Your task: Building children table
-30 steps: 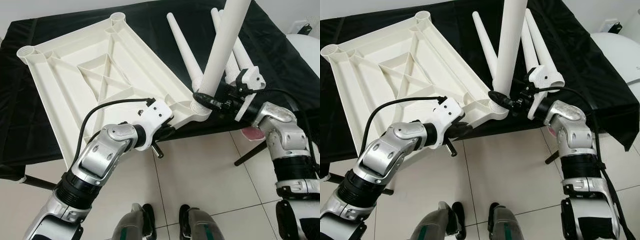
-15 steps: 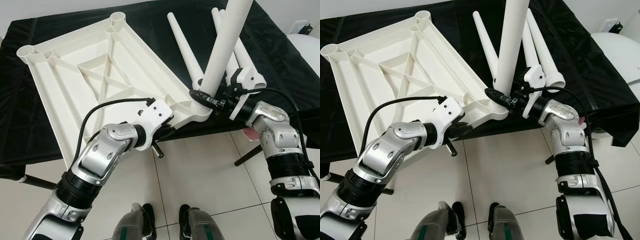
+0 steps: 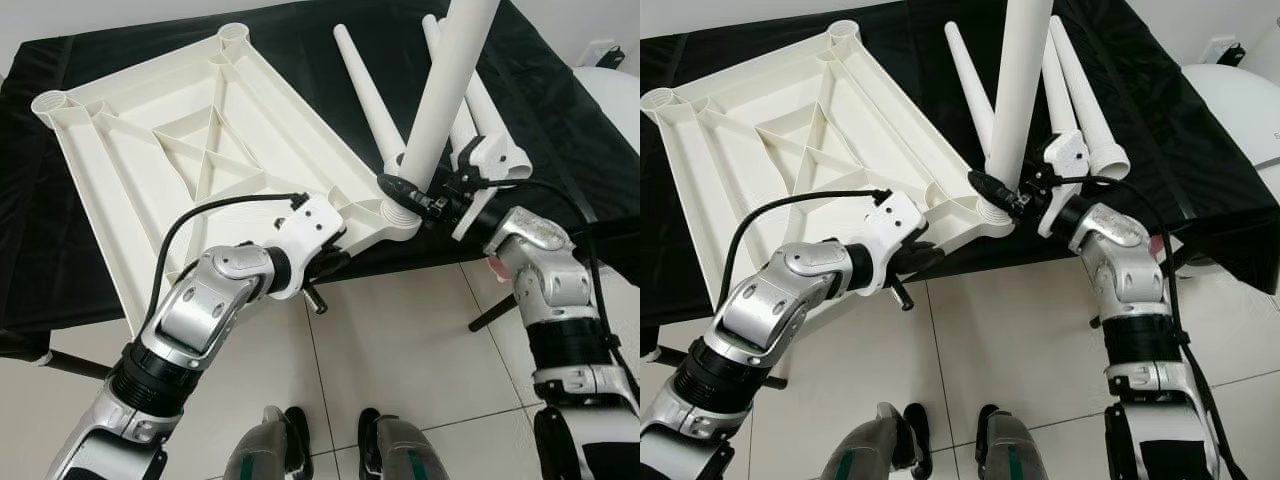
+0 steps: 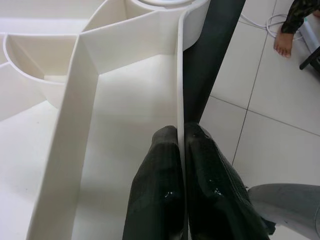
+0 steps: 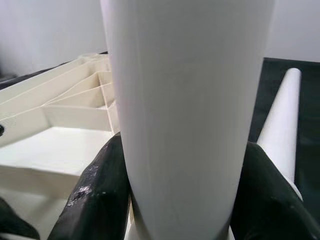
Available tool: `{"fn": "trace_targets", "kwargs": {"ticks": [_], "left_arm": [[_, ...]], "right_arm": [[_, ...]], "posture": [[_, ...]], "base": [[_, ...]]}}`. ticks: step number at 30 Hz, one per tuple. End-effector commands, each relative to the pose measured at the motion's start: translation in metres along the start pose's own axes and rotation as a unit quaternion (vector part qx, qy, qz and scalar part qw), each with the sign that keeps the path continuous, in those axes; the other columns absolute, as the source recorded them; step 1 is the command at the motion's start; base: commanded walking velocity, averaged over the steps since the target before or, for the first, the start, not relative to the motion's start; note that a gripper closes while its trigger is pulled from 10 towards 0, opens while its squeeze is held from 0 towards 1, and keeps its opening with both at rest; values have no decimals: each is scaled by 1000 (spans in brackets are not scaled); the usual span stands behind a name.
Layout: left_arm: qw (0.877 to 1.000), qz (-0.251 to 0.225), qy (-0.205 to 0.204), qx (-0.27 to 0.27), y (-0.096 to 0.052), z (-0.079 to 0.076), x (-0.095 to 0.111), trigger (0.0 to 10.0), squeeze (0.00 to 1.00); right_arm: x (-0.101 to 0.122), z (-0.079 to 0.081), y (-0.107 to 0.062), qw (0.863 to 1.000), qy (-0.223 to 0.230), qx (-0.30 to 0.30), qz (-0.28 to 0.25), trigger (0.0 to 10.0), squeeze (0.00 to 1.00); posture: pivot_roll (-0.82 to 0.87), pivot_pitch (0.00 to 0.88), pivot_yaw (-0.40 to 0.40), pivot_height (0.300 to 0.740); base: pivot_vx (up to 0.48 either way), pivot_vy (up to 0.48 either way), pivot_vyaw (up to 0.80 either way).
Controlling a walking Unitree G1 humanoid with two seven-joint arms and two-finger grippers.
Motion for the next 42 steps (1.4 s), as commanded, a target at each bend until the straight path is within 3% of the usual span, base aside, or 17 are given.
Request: {"fn": "trace_targets", "kwargs": {"ticks": [1, 18, 30, 42], "left_arm": [[1000, -9, 1, 23, -5, 6, 5, 10000, 0], [1000, -7, 3, 20, -5, 4, 3, 10000, 0], [1000, -7, 4, 18, -5, 4, 3, 10000, 0], [1000, -6, 4, 19, -5, 6, 3, 10000, 0]], "right_arm": [[7, 6, 2, 1000, 11, 0, -20, 10000, 0], [14, 33, 8, 993, 26, -92, -73, 10000, 0], [21, 50, 13, 985, 0, -150, -85, 10000, 0], [19, 52, 15, 968, -21, -241, -70, 10000, 0]], "posture": [[-80, 229, 46, 740], [-79, 215, 50, 740], [-81, 213, 53, 740], [-77, 223, 59, 740]], "base": [[0, 0, 0], [0, 0, 0], [0, 0, 0], [0, 0, 0]]}}
Point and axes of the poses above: a point about 5 cm out from each wrist's last joint towards the gripper, its own y axis pointing out of the wrist towards the gripper, its own x axis along the axis of the wrist's last joint, z = x × y, the point moved 4 cm from there along y, pointing out of the wrist towards the gripper, and after that the axes turned 5 degrees about y, right-handed, at the moved point
